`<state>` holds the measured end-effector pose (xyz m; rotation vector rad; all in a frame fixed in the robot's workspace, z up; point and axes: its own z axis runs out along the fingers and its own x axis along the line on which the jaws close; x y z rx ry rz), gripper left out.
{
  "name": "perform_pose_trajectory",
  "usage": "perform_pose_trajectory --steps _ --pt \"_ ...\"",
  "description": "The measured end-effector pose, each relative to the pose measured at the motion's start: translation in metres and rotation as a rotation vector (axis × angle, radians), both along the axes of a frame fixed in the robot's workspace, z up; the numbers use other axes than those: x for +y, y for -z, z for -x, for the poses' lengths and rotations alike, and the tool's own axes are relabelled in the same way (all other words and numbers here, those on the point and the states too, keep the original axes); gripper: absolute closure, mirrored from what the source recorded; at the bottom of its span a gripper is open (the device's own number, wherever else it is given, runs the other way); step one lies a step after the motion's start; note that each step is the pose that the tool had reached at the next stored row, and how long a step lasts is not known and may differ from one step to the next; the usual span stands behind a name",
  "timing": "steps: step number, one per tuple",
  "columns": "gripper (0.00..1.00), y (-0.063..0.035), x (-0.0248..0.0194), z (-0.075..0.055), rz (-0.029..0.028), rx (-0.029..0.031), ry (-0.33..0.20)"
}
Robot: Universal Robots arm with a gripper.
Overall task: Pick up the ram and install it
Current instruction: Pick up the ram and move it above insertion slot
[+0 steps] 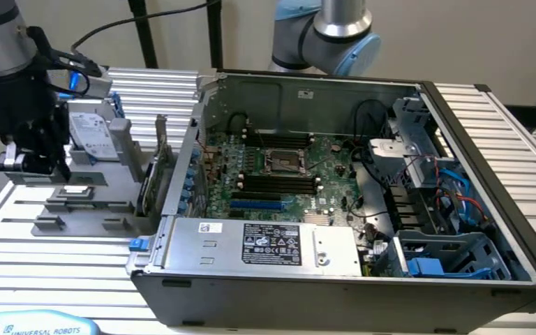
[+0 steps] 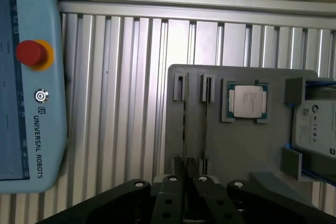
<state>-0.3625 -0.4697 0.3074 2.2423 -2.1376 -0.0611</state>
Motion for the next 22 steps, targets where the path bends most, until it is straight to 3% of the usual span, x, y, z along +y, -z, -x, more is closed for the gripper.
perform_pose_trajectory --steps 6,11,22 --pt "0.86 -0.0265 0.0 -0.013 -0.0001 0.0 0.0" --pt "0.86 -0.0425 0.0 -0.034 -0.0025 0.0 0.0" --pt "0.86 -0.071 0.0 -0.084 -0.0141 -0.0001 0.0"
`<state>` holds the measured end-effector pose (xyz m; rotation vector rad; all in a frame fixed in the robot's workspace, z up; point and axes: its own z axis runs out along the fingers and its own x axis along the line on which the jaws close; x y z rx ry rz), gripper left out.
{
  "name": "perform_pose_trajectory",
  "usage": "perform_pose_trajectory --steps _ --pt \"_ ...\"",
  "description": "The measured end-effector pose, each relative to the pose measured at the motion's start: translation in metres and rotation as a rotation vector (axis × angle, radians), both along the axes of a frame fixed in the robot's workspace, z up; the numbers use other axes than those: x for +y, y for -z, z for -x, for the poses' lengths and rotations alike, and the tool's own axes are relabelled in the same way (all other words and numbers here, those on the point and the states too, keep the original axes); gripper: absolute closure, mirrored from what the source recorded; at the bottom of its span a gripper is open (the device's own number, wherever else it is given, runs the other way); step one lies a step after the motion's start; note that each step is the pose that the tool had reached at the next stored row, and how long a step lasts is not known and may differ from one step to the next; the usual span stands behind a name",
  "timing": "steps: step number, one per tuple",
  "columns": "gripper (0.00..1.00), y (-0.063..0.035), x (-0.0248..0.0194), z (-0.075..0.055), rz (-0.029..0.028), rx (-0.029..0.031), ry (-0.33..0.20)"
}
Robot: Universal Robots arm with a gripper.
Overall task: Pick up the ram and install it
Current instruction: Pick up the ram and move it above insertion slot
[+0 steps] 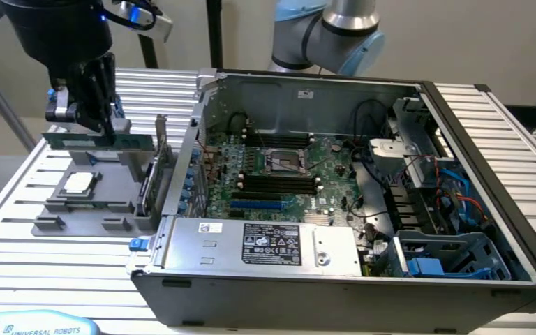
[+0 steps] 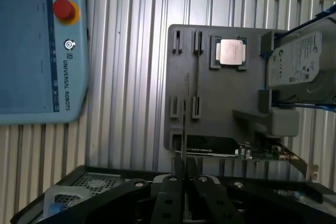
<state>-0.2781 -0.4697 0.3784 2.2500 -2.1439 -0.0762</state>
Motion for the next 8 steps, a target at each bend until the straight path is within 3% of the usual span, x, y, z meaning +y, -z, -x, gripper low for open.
perform_pose_trajectory --steps 4,8 --pt "0.86 -0.0074 0.0 -0.018 -0.0094 0.0001 0.0" --pt "0.86 -0.0116 0.0 -0.036 -0.026 0.0002 0.0"
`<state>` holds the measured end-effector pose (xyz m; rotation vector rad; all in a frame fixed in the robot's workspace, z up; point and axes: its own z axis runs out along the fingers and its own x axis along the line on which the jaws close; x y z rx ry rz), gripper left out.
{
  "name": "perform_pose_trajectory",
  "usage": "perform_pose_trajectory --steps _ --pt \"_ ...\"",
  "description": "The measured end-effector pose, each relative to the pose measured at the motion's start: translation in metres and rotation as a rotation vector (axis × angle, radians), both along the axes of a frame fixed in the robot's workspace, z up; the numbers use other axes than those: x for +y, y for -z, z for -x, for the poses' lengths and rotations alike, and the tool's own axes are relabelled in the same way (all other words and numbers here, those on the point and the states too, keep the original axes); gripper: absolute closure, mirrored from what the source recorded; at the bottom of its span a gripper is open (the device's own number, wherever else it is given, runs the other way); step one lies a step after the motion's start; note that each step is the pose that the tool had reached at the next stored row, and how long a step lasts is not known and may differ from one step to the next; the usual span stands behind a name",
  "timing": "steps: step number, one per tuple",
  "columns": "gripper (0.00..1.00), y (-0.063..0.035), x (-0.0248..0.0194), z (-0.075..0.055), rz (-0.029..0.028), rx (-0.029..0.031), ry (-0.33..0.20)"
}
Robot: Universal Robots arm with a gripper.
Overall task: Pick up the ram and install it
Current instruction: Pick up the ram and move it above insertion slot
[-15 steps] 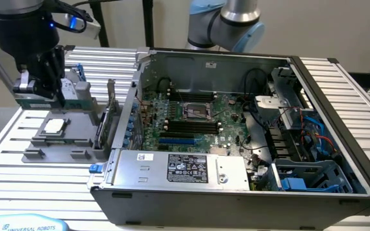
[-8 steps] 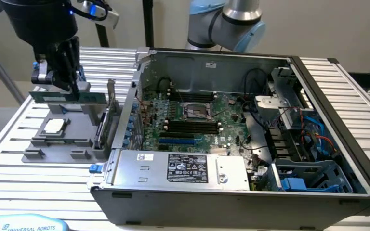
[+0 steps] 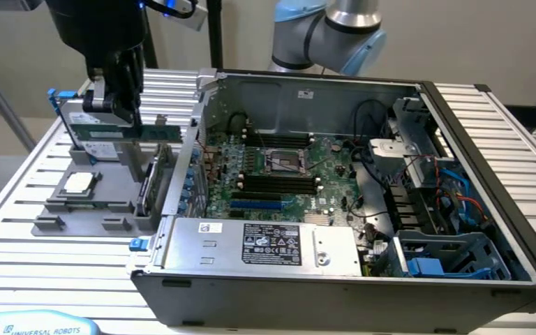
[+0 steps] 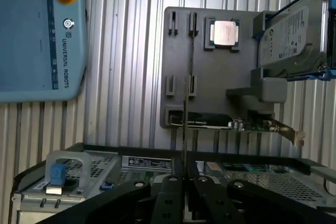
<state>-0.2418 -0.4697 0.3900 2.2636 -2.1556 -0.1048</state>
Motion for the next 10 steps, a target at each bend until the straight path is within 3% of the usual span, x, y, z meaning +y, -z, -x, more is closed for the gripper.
perform_pose_trajectory --steps 6,10 --pt "0.86 -0.001 0.0 -0.027 -0.0202 -0.0001 0.0" --pt "0.86 -0.001 0.0 -0.046 -0.0257 0.0 0.0"
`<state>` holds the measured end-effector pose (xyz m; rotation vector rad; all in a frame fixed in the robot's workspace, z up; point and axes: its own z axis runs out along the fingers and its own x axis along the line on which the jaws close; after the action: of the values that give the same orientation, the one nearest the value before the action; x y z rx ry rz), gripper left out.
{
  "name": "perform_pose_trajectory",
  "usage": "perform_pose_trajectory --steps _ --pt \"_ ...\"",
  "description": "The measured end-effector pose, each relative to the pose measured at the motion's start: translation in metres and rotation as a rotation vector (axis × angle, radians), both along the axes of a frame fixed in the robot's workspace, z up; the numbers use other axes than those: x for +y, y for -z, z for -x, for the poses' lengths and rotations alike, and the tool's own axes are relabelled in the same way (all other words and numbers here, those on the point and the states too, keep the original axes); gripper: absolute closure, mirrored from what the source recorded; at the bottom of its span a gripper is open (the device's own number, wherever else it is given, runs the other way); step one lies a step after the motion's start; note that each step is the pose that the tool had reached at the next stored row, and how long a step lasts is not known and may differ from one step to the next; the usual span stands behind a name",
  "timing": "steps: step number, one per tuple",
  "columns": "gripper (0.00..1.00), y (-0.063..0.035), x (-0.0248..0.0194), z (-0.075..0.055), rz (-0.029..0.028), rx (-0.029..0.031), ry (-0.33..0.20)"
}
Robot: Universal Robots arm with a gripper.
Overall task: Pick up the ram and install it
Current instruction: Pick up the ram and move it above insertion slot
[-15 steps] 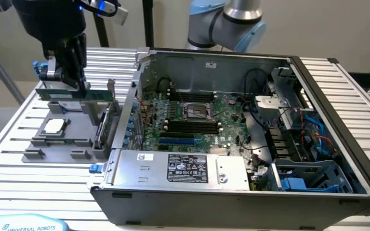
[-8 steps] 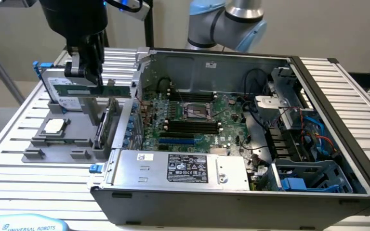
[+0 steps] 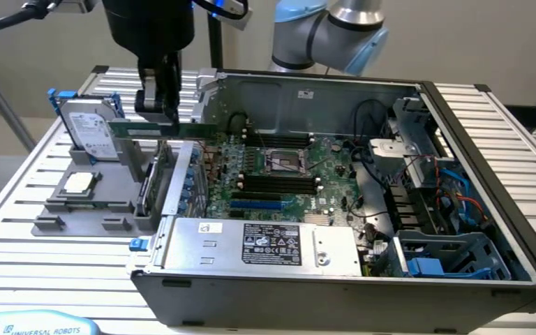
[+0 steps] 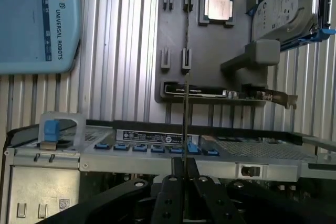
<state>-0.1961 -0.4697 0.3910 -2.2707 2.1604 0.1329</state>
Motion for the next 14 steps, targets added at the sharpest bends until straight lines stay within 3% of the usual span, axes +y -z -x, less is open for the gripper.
perform_pose_trajectory --steps 14 --pt "0.86 0.0011 0.0025 -0.063 -0.0013 0.0019 0.0"
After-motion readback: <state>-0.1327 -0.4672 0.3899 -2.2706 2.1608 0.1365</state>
